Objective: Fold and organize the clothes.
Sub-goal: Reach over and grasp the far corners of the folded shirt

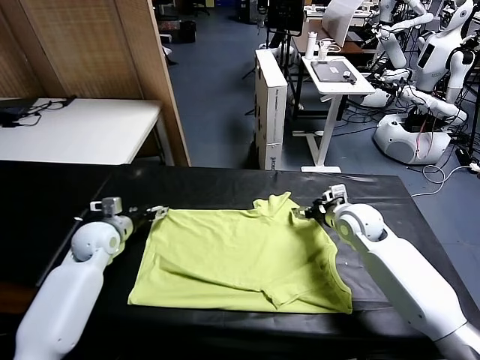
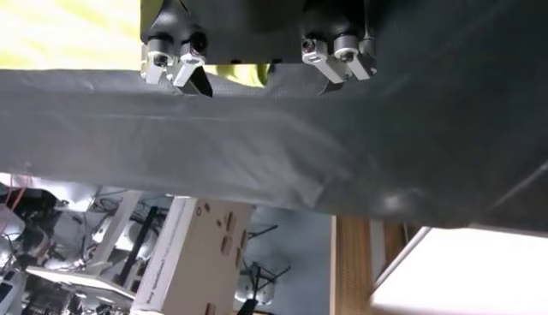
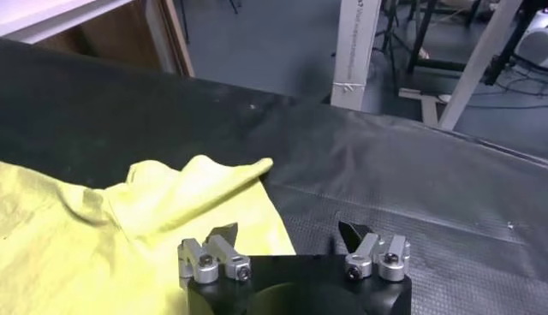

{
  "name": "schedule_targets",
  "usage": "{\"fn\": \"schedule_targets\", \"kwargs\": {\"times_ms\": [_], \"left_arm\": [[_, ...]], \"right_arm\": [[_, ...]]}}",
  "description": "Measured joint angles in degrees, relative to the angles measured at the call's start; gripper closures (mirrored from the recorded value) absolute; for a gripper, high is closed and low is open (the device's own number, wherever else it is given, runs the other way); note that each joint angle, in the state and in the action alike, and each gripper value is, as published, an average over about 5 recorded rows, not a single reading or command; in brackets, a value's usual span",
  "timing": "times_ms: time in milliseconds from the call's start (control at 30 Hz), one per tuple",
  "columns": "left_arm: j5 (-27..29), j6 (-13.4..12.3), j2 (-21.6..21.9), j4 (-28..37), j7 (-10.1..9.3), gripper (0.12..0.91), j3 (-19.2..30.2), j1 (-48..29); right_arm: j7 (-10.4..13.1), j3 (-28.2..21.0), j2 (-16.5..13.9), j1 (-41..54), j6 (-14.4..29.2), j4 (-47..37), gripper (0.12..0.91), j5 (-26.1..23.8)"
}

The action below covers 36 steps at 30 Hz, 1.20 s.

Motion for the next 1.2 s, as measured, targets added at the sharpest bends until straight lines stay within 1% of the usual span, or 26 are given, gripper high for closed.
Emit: {"fn": "schedule_targets", "kwargs": {"times_ms": [67, 133, 167, 200, 267, 300, 333, 400, 433, 467, 533, 800, 1033, 1100, 1200], "left_arm": [[0.2, 0.0, -0.2, 0.0, -0.01, 0.196, 0.0, 0.2], [0.3, -0.1, -0.4, -0.1, -0.02, 0.258, 0.0, 0.4], [0.4, -0.1, -0.5, -0.1, -0.01, 0.292, 0.0, 0.5], [0.5, -0.2, -0.6, -0.1, 0.0, 0.337, 0.0, 0.7], [0.6, -0.3, -0.6, -0.3, 0.08, 0.453, 0.0, 0.9], [0.6, -0.4, -0.7, -0.3, 0.14, 0.509, -0.1, 1.0], [0.7, -0.4, -0.6, -0.4, 0.21, 0.584, -0.1, 1.1], [0.8, -0.4, -0.6, -0.5, 0.51, 0.692, -0.1, 1.3], [1.0, -0.4, -0.6, -0.5, 0.71, 0.748, -0.1, 1.4], [1.1, -0.4, -0.6, -0.6, 0.92, 0.786, -0.1, 1.5], [1.4, -0.5, -0.6, -0.7, 1.26, 0.829, -0.2, 1.8], [1.8, -0.7, -0.6, -0.9, 1.55, 0.866, -0.3, 2.3], [1.9, -0.6, -0.6, -2.1, 1.46, 0.882, -0.5, 3.1], [1.9, -0.6, -0.7, -2.4, 1.47, 0.882, -0.5, 3.4], [2.1, -0.6, -0.8, -2.4, 1.49, 0.882, -0.6, 3.6]], "right_arm": [[-0.1, -0.1, 0.1, 0.0, 0.0, -0.1, 0.269, 0.0], [-0.1, -0.1, 0.2, -0.1, 0.0, -0.1, 0.314, -0.1], [-0.2, -0.1, 0.2, -0.1, 0.0, -0.1, 0.35, -0.1], [-0.2, -0.1, 0.2, -0.1, 0.0, -0.1, 0.406, -0.2], [-0.3, -0.1, 0.3, -0.2, 0.0, -0.1, 0.513, -0.2], [-0.3, -0.1, 0.3, -0.2, 0.0, -0.1, 0.587, -0.2], [-0.3, -0.1, 0.3, -0.2, 0.0, -0.2, 0.642, -0.2], [-0.3, -0.1, 0.3, -0.2, 0.0, -0.3, 0.742, -0.3], [-0.3, -0.1, 0.3, -0.2, 0.0, -0.3, 0.776, -0.3], [-0.3, -0.1, 0.3, -0.2, 0.0, -0.4, 0.794, -0.3], [-0.3, -0.1, 0.4, -0.2, 0.1, -0.6, 0.822, -0.3], [-0.6, 0.4, 0.5, -0.1, 0.8, -0.2, 0.886, -0.5], [-1.3, 1.8, 0.0, -0.2, 1.3, 1.3, 0.886, 0.1], [-1.6, 1.7, 0.0, -0.3, 1.3, 1.2, 0.878, -0.3], [-1.9, 1.8, 0.1, -0.6, 1.3, 1.2, 0.803, -0.8]]}}
